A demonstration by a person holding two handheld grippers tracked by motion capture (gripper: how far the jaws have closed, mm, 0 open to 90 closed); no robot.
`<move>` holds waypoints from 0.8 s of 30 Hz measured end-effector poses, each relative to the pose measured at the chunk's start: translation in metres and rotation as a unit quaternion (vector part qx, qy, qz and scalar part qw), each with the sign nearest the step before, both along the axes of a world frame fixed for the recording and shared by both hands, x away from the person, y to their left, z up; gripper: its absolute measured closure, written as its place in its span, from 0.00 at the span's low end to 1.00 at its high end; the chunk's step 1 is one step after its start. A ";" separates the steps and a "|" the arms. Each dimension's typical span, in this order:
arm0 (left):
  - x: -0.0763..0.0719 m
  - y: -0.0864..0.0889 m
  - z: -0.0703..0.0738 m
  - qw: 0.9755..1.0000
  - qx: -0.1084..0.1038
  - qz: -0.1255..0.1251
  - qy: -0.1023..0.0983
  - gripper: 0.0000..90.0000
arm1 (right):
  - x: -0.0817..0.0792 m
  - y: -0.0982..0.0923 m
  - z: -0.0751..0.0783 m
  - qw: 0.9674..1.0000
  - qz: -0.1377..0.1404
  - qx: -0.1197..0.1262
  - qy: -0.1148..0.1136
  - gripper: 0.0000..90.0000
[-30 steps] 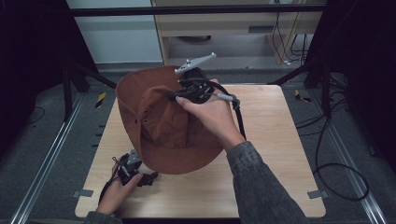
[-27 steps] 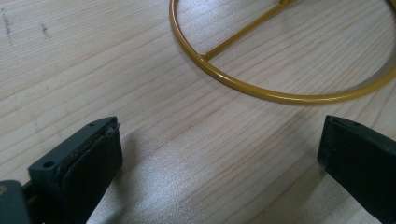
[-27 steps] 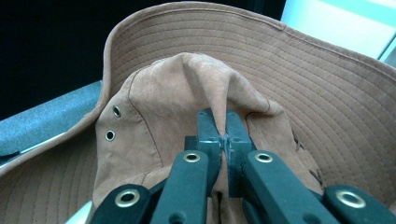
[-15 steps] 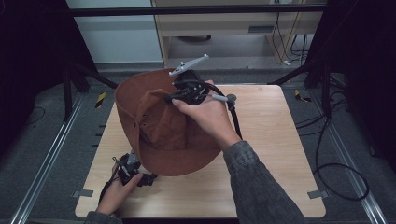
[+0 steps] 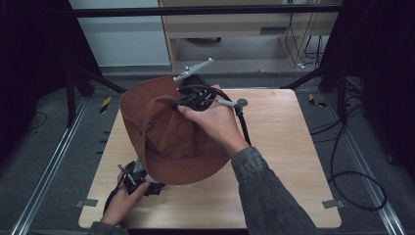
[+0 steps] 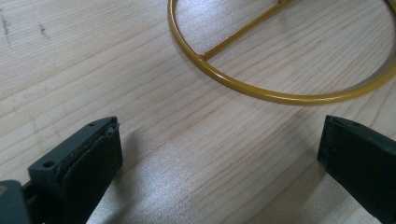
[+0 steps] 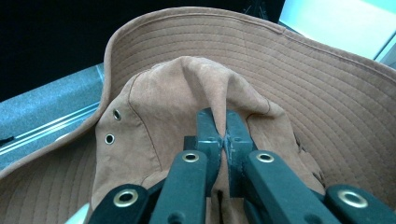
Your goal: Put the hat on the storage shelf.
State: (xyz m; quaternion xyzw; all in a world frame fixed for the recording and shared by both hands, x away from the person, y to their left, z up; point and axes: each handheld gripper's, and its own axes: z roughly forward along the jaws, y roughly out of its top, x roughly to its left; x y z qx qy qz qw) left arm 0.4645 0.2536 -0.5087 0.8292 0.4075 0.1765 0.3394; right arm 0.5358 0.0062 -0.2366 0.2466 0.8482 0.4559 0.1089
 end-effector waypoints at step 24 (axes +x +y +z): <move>0.000 -0.001 0.000 1.000 0.000 0.001 -0.002 0.00 | 0.006 0.001 -0.001 1.000 -0.015 0.017 0.000 0.75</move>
